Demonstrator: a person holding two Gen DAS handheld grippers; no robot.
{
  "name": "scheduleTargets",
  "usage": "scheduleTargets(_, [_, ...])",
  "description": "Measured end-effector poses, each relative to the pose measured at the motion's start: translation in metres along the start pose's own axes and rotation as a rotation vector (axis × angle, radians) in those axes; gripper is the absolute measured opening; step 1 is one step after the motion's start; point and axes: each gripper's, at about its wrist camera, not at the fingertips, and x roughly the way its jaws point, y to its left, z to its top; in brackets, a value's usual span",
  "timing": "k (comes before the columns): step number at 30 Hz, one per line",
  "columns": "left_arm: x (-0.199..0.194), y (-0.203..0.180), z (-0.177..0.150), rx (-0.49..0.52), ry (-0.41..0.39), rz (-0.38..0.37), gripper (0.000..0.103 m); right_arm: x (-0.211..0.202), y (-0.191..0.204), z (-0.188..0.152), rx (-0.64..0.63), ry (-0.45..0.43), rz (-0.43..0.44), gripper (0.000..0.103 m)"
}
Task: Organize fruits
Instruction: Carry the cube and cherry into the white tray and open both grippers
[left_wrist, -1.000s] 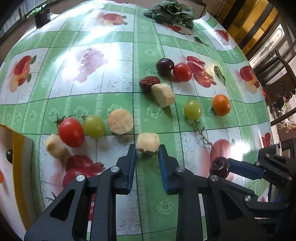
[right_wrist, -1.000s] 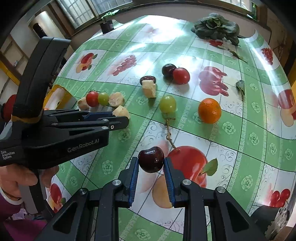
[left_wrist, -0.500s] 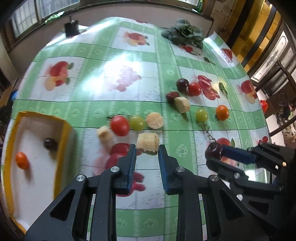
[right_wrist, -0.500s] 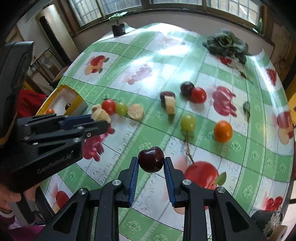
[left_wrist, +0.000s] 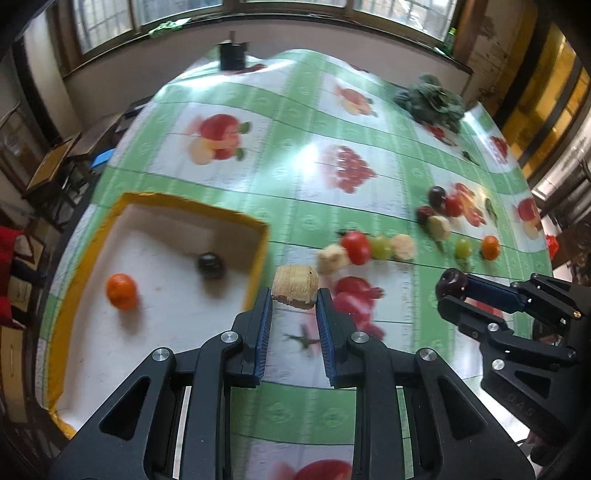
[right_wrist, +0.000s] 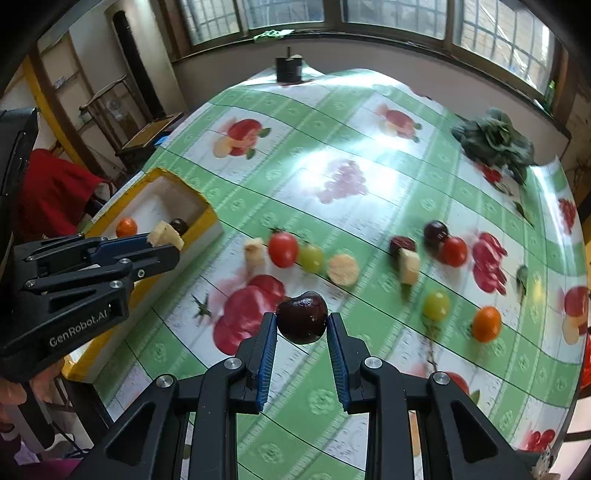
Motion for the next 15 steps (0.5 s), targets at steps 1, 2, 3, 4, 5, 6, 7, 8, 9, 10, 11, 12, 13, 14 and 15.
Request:
scheduleTargets(1, [-0.001, 0.006, -0.001, -0.009, 0.0, 0.006, 0.023, 0.0, 0.003, 0.002, -0.005, 0.0, 0.001, 0.027])
scheduleTargets(2, [-0.001, 0.011, -0.002, -0.016, 0.0, 0.011, 0.023, 0.002, 0.008, 0.004, -0.014, 0.001, 0.002, 0.027])
scheduleTargets(3, [-0.002, 0.017, -0.003, -0.026, -0.001, 0.017, 0.023, 0.003, 0.012, 0.006, -0.019, 0.002, 0.002, 0.027])
scheduleTargets(4, [-0.003, 0.022, -0.003, -0.034, -0.001, 0.022, 0.023, 0.005, 0.015, 0.008, -0.026, 0.004, 0.003, 0.027])
scheduleTargets(5, [-0.003, 0.029, -0.004, -0.044, -0.001, 0.028, 0.023, 0.006, 0.02, 0.01, -0.032, 0.006, 0.005, 0.027])
scheduleTargets(6, [-0.004, 0.033, -0.005, -0.051, -0.002, 0.032, 0.023, 0.008, 0.024, 0.013, -0.039, 0.007, 0.007, 0.027])
scheduleTargets(7, [-0.004, 0.038, -0.005, -0.059, -0.002, 0.035, 0.023, 0.01, 0.029, 0.015, -0.045, 0.009, 0.011, 0.027])
scheduleTargets(8, [-0.004, 0.043, -0.005, -0.067, -0.003, 0.039, 0.023, 0.012, 0.033, 0.017, -0.052, 0.009, 0.015, 0.027])
scheduleTargets(9, [-0.004, 0.049, -0.005, -0.074, -0.003, 0.043, 0.023, 0.013, 0.037, 0.019, -0.058, 0.01, 0.017, 0.027])
scheduleTargets(10, [-0.004, 0.053, -0.005, -0.08, -0.003, 0.046, 0.023, 0.016, 0.042, 0.022, -0.067, 0.012, 0.02, 0.027])
scheduleTargets(11, [-0.004, 0.059, -0.006, -0.088, -0.002, 0.052, 0.023, 0.018, 0.047, 0.024, -0.075, 0.013, 0.023, 0.027])
scheduleTargets(12, [-0.004, 0.063, -0.006, -0.093, -0.001, 0.054, 0.023, 0.019, 0.051, 0.026, -0.081, 0.013, 0.026, 0.027])
scheduleTargets(13, [-0.003, 0.067, -0.006, -0.098, 0.0, 0.057, 0.023, 0.02, 0.055, 0.028, -0.089, 0.014, 0.029, 0.027])
scheduleTargets(14, [-0.003, 0.07, -0.007, -0.103, 0.0, 0.06, 0.023, 0.022, 0.059, 0.031, -0.097, 0.015, 0.03, 0.027])
scheduleTargets(15, [-0.003, 0.074, -0.008, -0.109, 0.001, 0.064, 0.023, 0.024, 0.064, 0.033, -0.105, 0.015, 0.03, 0.027])
